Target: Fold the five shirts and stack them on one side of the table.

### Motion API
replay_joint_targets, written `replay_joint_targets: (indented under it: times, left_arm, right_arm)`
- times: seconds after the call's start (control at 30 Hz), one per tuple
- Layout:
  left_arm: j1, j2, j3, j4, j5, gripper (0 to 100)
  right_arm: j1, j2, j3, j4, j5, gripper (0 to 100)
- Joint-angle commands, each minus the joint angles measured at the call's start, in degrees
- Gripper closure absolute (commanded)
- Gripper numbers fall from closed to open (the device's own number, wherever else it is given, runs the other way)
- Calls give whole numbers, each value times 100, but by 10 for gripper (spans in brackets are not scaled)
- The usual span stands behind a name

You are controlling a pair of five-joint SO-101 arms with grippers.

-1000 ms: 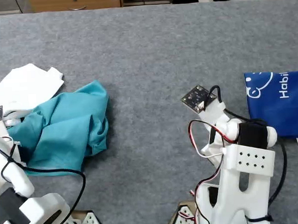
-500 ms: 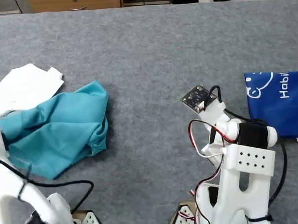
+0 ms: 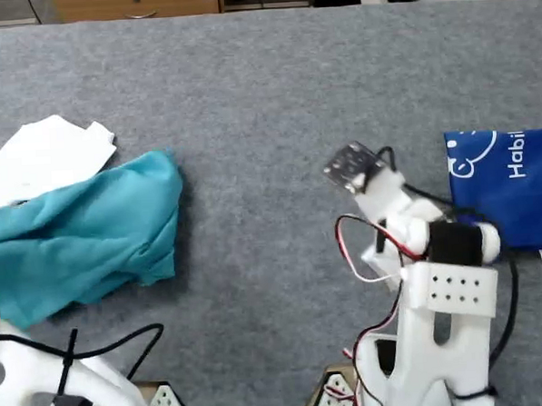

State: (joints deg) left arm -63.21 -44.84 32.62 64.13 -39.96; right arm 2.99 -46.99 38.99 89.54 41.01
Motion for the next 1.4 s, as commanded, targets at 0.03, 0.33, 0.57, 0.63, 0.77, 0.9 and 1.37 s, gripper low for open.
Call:
replay_joint_targets:
  times: [0.03,0.33,0.57,0.63,0.77,0.9,1.37]
  left_arm:
    - [-519,110,343,-53,-360,982]
    - [-448,92,818,-53,-360,982]
    - [-404,92,1011,-53,-352,982]
    - [-413,92,1046,-44,-360,982]
    - [-413,92,1064,-44,-360,982]
    - [-413,92,1064,-44,-360,982]
    - [-431,92,1073,-9,-360,982]
  right_arm:
    - [-998,1121,-1367,70,-615,994]
    - [-2888,4453,-5059,1037,-1354,992]
    - [-3407,6229,-7222,1257,-1503,869]
    - [-3495,6554,-7662,1248,-1785,818]
    - [-3758,7222,-8479,1204,-2303,771]
    - [-4066,7987,-9393,1204,-2690,768]
    - [-4760,10642,-12470,835,-2998,769]
